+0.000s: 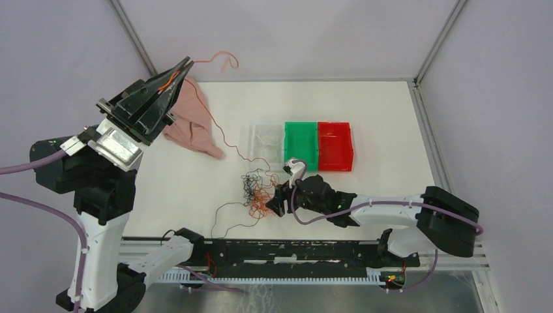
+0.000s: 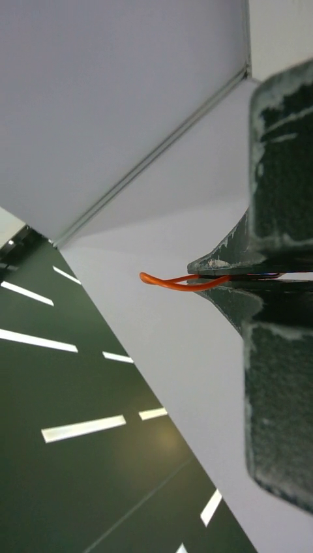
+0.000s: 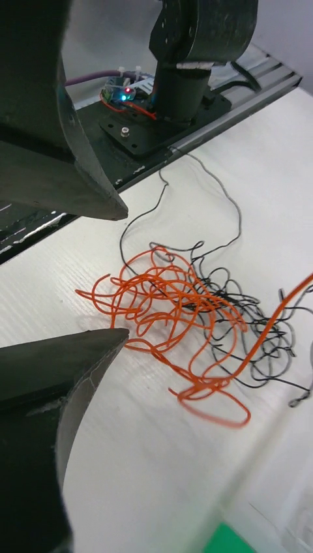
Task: Untangle the cables
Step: Untie the cable.
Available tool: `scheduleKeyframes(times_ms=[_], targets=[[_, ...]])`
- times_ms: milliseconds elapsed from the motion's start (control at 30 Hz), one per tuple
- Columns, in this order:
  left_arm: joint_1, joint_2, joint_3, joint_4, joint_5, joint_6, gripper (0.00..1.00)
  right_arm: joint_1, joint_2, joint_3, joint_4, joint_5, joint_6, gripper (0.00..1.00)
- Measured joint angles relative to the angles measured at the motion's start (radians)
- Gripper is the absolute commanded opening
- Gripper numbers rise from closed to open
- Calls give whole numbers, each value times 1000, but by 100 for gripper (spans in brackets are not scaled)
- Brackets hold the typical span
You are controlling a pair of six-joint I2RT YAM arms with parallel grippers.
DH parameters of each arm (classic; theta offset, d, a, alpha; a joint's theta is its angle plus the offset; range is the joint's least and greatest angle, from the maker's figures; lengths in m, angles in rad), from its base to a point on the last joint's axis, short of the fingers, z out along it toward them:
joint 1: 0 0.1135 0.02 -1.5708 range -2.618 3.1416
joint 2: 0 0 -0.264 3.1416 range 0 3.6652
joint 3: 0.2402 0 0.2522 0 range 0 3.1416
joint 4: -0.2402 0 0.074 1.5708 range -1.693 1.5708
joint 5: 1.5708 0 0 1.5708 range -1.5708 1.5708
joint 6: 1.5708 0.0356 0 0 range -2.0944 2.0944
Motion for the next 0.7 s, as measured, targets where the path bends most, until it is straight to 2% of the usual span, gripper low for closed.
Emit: scheduleKeyframes(times_ms=[133,233,400,533,700], targets=[[0,28,11,77,-66,63,3,0,-135,0,-76,31,-40,73],[0,51,2,198,-151,113,3,0,-242,1,-128,63,-69,73],[0,161,169,251,-208,145,3,-3,-341,11,-200,98,-107,73],[0,196,233,248,-168,144,3,-3,-319,96,-229,93,-165,76],[0,224,294,236,-119,143,3,-5,-163,318,-204,15,-249,77]])
